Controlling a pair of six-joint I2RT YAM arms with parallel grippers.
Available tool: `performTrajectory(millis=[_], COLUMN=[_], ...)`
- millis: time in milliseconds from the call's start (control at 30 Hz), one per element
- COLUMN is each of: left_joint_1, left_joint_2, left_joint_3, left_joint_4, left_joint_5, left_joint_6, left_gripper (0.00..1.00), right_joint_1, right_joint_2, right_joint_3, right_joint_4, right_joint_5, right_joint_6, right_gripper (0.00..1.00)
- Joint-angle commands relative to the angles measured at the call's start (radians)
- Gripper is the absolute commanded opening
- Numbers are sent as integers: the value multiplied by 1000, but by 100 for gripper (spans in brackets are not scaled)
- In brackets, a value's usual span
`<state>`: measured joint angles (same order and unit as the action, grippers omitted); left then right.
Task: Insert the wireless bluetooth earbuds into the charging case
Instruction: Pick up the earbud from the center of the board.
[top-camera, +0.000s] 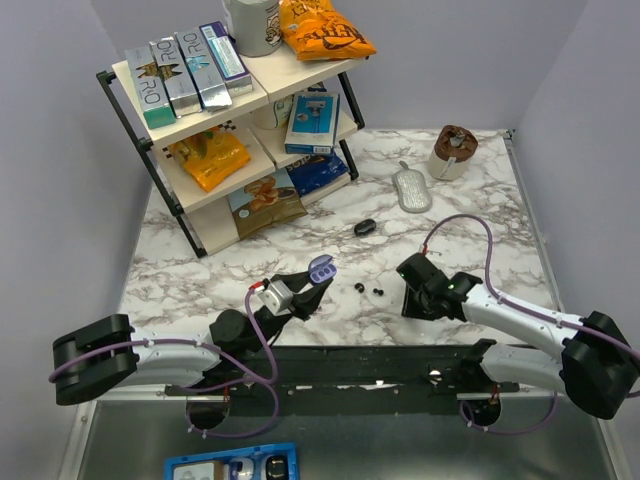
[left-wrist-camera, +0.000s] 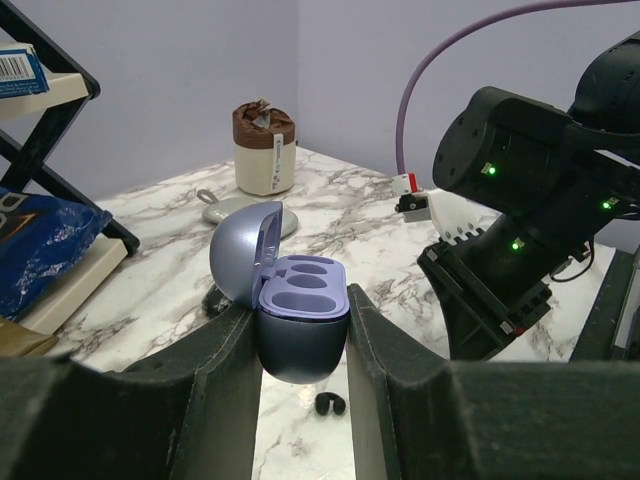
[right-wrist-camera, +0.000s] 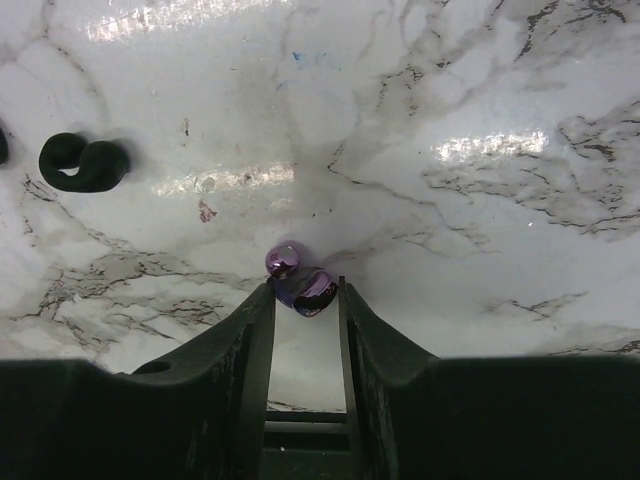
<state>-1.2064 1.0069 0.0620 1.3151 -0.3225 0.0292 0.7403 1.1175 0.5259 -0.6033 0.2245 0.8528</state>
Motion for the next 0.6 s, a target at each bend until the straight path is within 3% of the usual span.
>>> performTrajectory(millis=[0,100,233,300,567], left_joint_1=[-7,-7,-8,-7,-7], left_joint_2=[-10,-10,-10,-11,-59], left_joint_3=[-5,-4,-2,-2,-1], left_joint_4=[55,52,49,47,1], left_joint_5=[-13,-10,-6,-6,-16], left_joint_6=[-12,-12,-12,-15,-11], left_gripper=[0,0,0,0,0], right_joint_1=[-1,1,-1,1,-1], right_joint_2=[8,8,1,-25,-114], right_joint_3=[3,3,-1,3,108], right_joint_4=[20,22,28,28,42], right_joint_5=[41,39,23,21,16], right_joint_6=[17,15,20,20,38], right_gripper=[36,31,8,2,1])
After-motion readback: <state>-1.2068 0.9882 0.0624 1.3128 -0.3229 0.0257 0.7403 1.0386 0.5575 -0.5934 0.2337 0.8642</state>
